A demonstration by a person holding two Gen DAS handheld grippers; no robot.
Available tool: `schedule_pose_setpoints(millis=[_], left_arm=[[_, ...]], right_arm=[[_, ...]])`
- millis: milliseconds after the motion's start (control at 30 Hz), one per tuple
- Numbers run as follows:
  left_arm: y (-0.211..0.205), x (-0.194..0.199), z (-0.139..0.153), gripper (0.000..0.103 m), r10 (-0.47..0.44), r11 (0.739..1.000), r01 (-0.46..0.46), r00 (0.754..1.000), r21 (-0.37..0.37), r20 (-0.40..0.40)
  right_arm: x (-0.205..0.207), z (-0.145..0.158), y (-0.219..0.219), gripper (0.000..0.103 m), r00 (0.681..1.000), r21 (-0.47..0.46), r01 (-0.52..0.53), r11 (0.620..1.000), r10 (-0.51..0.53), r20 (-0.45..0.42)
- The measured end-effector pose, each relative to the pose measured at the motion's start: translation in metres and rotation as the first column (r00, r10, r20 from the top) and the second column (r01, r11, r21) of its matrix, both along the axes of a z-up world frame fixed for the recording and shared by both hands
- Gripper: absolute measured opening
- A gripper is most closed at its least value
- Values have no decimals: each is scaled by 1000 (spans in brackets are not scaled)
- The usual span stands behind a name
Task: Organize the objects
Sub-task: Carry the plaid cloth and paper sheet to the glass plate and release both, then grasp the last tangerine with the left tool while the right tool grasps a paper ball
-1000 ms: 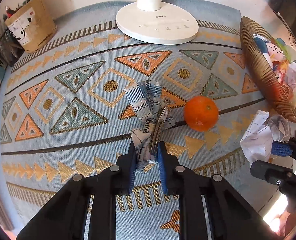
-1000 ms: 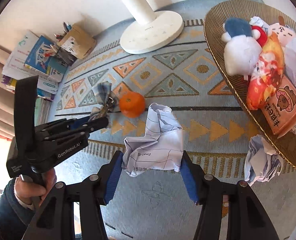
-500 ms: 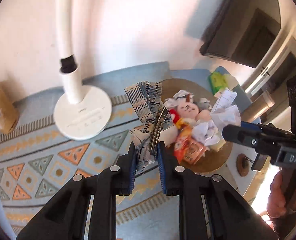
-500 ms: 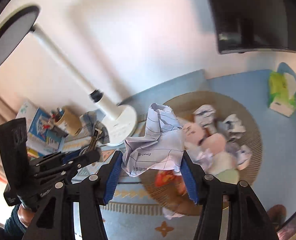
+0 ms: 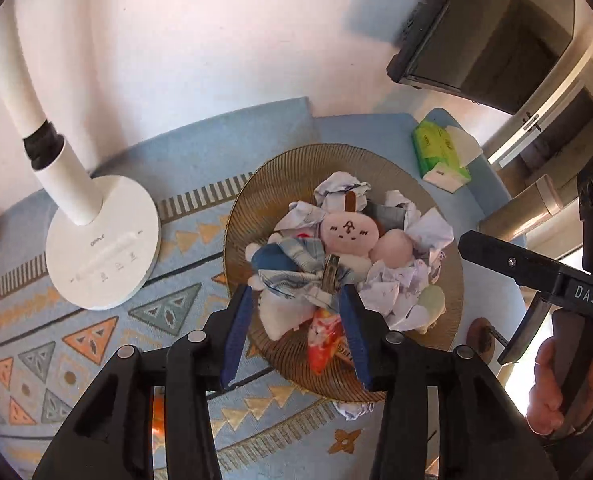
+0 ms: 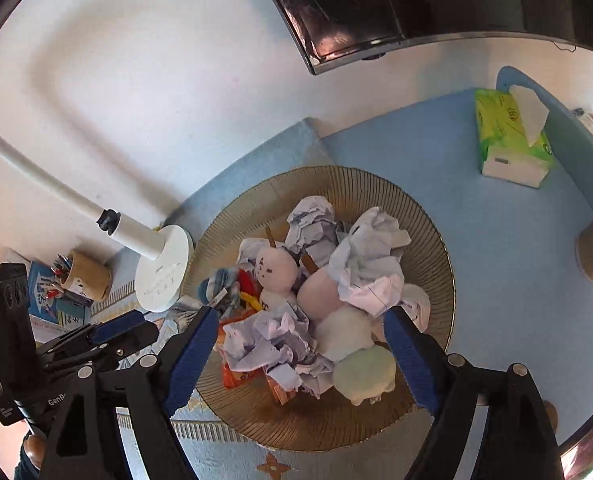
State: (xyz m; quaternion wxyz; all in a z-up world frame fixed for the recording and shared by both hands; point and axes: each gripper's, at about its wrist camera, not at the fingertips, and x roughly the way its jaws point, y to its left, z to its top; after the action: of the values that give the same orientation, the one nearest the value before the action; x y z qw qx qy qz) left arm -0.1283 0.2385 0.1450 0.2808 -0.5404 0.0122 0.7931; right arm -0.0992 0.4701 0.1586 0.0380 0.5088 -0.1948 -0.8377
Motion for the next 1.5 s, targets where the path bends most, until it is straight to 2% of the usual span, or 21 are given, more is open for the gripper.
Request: schedule_pose_setpoints(millis=[133,233,533,700,800,933,1000,1100,1200,1300,1433,1500], left_arm=[[-42,10,-9,42,81,997,-81,995,7,56],[-76,19,-11,42,150,988,-152,986,20,80],[-151,49,-16,42,265,964,-263,963,-33,52],[-168,53,-36,42,245,969,-248,963,16,116],[-169,56,-50,42,217,973,-226,963,45,159],[-164,60,-64,42,179,982,-186,969,24,169],[-161,59,-73,42,155,987,-160,971,11,184],[-154,56,-87,42,112,994,-114,973,-5,202],[-143,49,-101,42,83,996,-73,975,-56,204],[-138,40,-110,42,80,995,-67,973,-68,215],[-132,34,-114,42,74,994,-55,977,-98,202],[-128,34,-113,42,62,994,-43,980,-103,187]], right_arm=[[14,-15,-9,84,999,-37,-8,999,10,38],[24,-14,-24,84,999,-35,-31,999,32,38],[43,-4,-77,84,995,-8,-93,996,93,44],[65,-14,-110,84,989,-23,-128,992,129,77],[77,-36,-129,84,982,-49,-120,992,126,143],[88,-69,-136,84,972,-61,-57,997,69,226],[92,-78,-134,83,967,-37,-33,999,41,250],[94,-84,-127,84,967,26,10,1000,-16,253],[88,-89,-116,84,968,71,54,996,-70,243],[78,-94,-110,84,968,100,80,992,-101,232],[65,-103,-108,83,962,188,109,976,-151,228],[60,-109,-104,83,960,160,122,980,-158,232]])
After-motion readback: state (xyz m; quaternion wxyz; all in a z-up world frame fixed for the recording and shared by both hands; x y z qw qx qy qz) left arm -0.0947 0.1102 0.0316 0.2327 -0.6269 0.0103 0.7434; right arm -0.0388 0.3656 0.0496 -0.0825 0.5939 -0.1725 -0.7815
